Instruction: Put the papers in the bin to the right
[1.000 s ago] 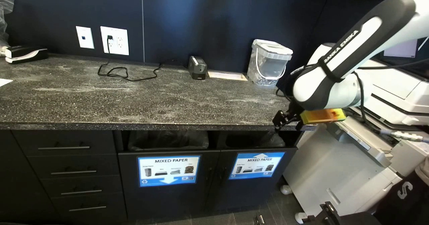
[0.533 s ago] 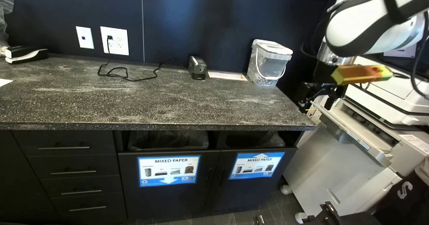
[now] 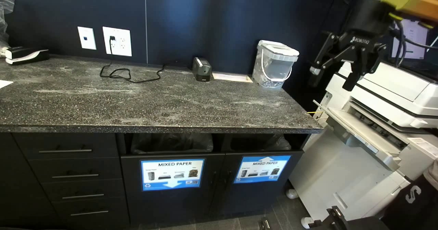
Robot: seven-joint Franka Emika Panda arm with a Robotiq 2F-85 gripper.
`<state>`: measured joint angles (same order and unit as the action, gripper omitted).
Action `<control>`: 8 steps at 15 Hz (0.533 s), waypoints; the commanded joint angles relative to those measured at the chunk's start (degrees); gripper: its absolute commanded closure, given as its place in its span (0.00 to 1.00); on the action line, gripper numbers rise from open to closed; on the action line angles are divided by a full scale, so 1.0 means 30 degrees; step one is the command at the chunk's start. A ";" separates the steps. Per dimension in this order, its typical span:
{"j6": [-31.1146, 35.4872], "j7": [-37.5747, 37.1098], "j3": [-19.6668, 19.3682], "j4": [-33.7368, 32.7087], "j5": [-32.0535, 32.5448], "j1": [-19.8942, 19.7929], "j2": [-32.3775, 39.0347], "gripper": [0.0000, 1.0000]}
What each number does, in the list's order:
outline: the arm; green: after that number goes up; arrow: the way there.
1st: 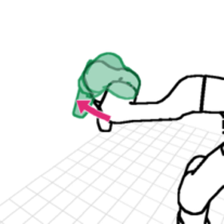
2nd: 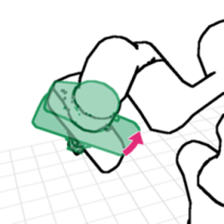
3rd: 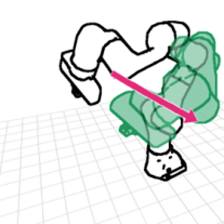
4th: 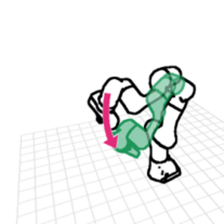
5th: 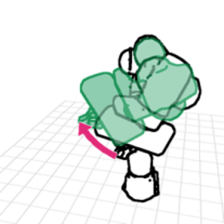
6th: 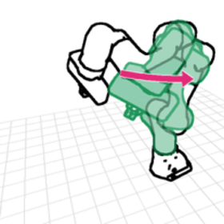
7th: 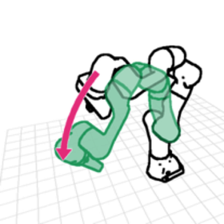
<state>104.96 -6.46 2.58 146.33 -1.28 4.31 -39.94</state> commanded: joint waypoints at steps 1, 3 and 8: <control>-0.1795 -0.0895 0.0973 -0.0110 -0.1305 0.0359 -0.2429 0.00; -0.2411 -0.1263 0.1404 -0.0112 -0.1379 0.0300 -0.3210 0.00; -0.3702 -0.1896 0.1817 -0.0057 -0.0972 -0.0077 -0.4467 0.00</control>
<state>96.50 -10.53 6.92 146.29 -4.12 5.41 -50.72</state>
